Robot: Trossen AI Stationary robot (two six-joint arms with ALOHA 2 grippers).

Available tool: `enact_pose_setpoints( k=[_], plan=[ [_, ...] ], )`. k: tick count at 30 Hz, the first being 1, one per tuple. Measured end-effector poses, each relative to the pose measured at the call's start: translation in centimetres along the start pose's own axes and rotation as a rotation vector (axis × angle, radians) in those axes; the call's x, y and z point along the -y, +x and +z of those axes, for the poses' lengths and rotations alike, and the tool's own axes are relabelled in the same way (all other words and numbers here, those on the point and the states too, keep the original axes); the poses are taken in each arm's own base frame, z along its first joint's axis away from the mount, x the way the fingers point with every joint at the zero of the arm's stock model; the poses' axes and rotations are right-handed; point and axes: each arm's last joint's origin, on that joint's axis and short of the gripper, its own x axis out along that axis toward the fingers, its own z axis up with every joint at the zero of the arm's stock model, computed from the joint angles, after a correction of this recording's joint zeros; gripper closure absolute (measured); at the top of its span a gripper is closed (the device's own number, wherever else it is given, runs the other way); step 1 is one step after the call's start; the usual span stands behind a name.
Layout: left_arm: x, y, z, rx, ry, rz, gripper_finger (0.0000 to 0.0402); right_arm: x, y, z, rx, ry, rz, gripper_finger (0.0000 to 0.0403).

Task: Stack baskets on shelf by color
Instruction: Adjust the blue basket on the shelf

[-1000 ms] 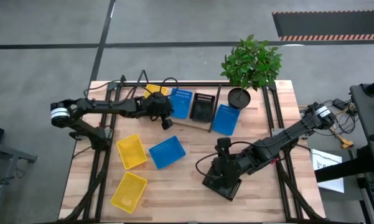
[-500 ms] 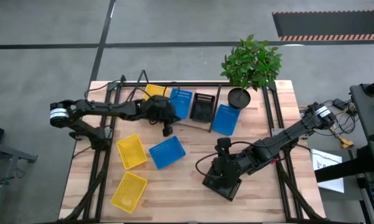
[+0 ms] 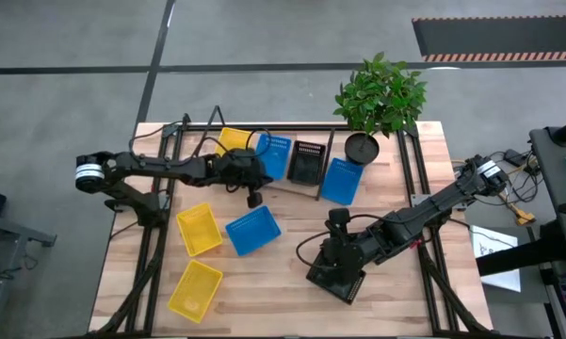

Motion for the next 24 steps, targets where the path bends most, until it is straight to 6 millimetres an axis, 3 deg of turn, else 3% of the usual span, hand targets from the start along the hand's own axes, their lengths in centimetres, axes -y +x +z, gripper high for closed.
enact_pose_setpoints(
  k=[15, 24],
  plan=[
    [0.2, 3.7, -1.4, -0.023, 0.005, 0.042, 0.0401, 0.0, 0.1, -0.1, 0.000, 0.000, 0.000, 0.0394],
    [0.1, 3.8, -1.1, 0.000, 0.004, 0.067, 0.0401, 0.0, 0.1, -0.1, 0.000, 0.000, 0.000, 0.0394]
  ],
)
